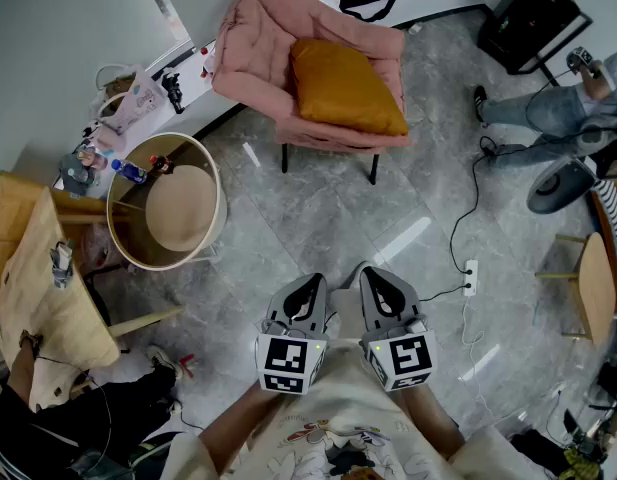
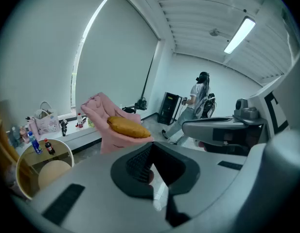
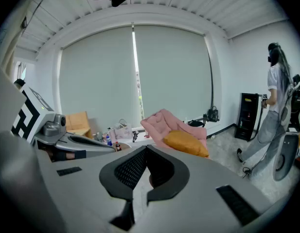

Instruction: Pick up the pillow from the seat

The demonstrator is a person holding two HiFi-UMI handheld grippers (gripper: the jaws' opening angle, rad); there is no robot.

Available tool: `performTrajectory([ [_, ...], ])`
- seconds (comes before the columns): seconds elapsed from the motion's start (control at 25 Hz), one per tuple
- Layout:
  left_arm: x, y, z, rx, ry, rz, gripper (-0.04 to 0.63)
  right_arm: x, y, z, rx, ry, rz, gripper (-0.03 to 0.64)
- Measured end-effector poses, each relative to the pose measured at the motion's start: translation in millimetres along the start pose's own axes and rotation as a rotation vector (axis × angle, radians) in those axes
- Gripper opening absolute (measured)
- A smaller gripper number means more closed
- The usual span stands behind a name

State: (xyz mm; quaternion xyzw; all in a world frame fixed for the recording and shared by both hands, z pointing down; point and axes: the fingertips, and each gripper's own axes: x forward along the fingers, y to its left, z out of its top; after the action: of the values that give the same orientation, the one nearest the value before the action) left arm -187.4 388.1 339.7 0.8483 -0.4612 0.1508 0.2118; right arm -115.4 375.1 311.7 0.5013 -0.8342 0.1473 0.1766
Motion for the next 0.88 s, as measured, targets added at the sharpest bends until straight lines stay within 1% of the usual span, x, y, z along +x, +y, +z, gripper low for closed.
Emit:
performTrajectory([
  [0.16, 9, -16, 4, 0.018, 0.001, -0.015, 0.006, -6, -16, -1, 0.058, -0.023, 0.01, 0.023],
  [0.28, 26, -34, 11, 0.045, 0.011, -0.031, 0.006, -10, -39, -1, 0.116, -0.034, 0.016, 0.023],
  [0.4, 46, -60, 25, 0.062, -0.012, -0.08, 0.006, -14, -69, 1, 0.128, -0.04, 0.014, 0.023],
  [0.48, 59, -78, 31, 0.067, -0.012, -0.104, 0.006, -15, -90, 1, 0.151, -0.045, 0.014, 0.023],
  [0.68, 106, -105, 54, 0.117, -0.01, -0.087, 0.006, -17, -150, 20, 0.168, -0.106, 0.007, 0.023],
  [0.8, 130, -127, 62, 0.174, 0.006, -0.085, 0.006, -25, -190, 17, 0.207, -0.123, 0.002, 0.024],
  [0.88, 145, -134, 66, 0.178, 0.018, -0.073, 0.006, -26, -211, 14, 0.231, -0.12, 0.007, 0.024],
])
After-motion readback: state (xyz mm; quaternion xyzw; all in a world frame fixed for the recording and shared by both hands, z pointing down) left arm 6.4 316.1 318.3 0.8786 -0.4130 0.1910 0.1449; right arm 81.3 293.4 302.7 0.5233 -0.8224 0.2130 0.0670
